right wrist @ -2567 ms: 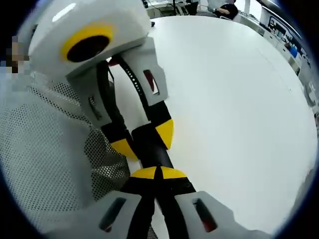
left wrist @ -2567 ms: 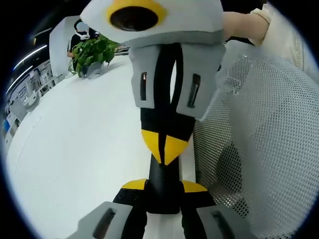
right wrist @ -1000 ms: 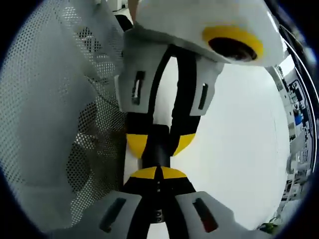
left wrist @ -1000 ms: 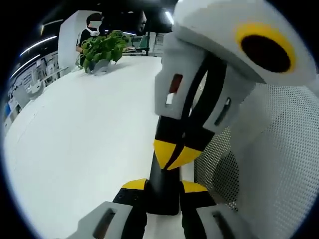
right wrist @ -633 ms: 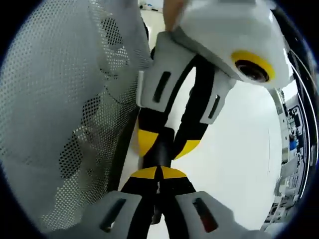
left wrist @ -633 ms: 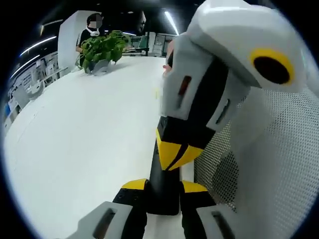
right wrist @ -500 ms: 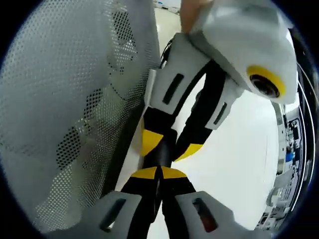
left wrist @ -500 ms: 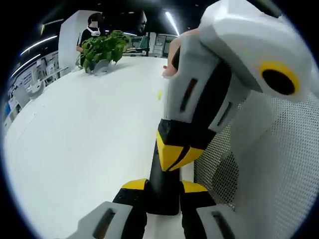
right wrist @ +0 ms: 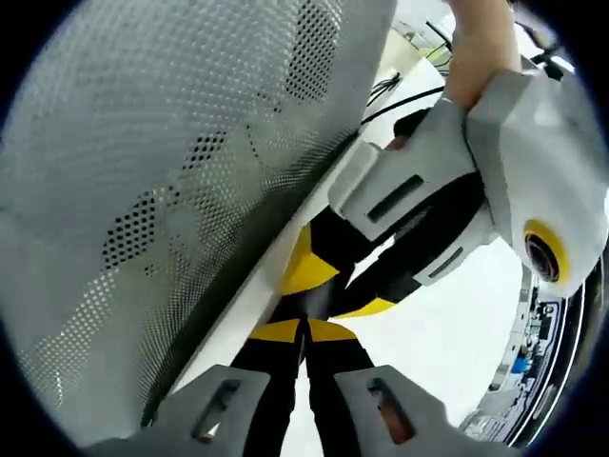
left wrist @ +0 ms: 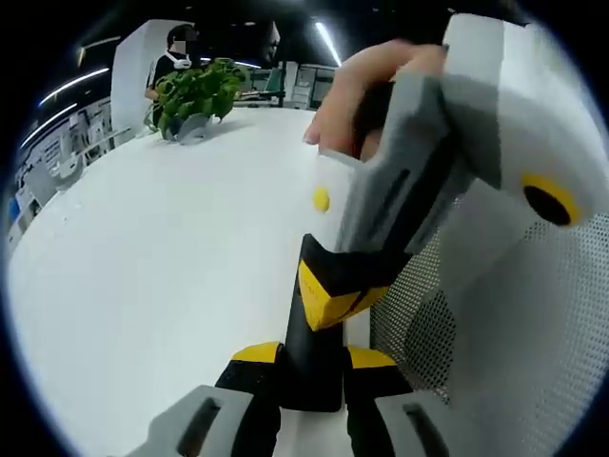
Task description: Press the specified remote control buttons in sequence, fully releasing each button before pressing the next.
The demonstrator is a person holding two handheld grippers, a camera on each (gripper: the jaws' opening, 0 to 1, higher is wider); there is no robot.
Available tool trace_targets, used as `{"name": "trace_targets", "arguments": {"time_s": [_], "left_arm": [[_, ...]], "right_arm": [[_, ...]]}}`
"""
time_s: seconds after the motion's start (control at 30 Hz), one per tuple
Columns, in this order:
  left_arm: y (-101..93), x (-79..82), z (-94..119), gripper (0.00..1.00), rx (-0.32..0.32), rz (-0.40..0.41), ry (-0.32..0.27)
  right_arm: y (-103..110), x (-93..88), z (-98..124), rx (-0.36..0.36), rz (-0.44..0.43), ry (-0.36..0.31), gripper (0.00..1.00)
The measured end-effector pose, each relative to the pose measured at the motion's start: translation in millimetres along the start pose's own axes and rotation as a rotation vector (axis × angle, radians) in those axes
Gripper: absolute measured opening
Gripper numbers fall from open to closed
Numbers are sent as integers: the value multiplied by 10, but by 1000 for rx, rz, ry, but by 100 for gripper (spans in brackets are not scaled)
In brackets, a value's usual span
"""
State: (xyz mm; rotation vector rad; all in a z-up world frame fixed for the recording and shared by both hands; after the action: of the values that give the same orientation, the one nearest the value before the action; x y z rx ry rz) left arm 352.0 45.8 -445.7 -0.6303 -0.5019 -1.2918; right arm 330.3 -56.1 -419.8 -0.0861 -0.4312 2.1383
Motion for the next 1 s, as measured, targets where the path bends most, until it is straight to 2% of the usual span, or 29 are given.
{"name": "trace_targets", "arguments": {"time_s": [0.13, 0.2, 0.27, 0.37, 0.47, 0.8, 1.0], "left_arm": [[-2, 2, -2, 24, 1, -6, 4], [-8, 2, 0, 24, 3, -10, 8], [-9, 4, 2, 24, 4, -17, 10], [-11, 4, 5, 24, 7, -21, 14], [-13, 5, 9, 24, 9, -27, 15], [-11, 8, 4, 24, 8, -27, 17], [-13, 9, 3, 24, 8, -26, 16]], "right_arm": [[7, -56, -7, -9, -164, -48, 0], [14, -76, -4, -16, -217, -68, 0], [17, -112, -2, -11, -321, -102, 0], [6, -187, 12, 21, -465, -171, 0], [-10, -238, -1, 45, -551, -206, 0], [-5, -300, -16, 62, -617, -229, 0], [24, -350, -11, 85, -643, -209, 0]]}}
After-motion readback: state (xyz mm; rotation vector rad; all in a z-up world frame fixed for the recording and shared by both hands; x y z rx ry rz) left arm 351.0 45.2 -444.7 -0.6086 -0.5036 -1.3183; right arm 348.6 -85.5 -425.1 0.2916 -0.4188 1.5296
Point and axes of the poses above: the point that each gripper's makers call its tool centre point, and the gripper's own axes: z roughly backward along the fingers, y roughly to its left, x roughly out of its top, the point moved 10 cm from there along z, roughly backward along the fingers, and after that the axes turned 3 degrees about y, right-handed, at the moved point
